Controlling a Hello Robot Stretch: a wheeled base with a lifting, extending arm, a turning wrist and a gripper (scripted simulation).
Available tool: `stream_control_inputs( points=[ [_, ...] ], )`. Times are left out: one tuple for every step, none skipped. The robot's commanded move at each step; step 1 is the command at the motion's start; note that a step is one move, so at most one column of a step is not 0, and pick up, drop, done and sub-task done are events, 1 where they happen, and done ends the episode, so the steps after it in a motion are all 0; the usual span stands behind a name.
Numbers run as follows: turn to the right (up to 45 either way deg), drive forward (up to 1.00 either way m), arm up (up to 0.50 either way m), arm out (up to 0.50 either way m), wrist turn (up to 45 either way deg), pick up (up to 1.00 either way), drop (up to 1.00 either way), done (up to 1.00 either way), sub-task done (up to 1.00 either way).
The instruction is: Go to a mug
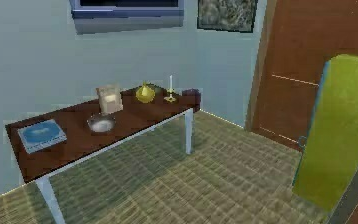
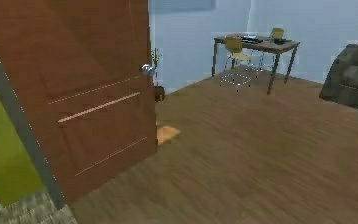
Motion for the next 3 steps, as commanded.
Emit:
stream_control_inputs(
  points=[
    [-27.0, 0.0, 0.0, 0.0, 0.0, 0.0, 0.0, 0.0, 0.0],
    [0.0, 0.1, 0.0, 0.0, 0.0, 0.0, 0.0, 0.0, 0.0],
    [-45.0, 0.0, 0.0, 0.0, 0.0, 0.0, 0.0, 0.0, 0.0]
  ],
)
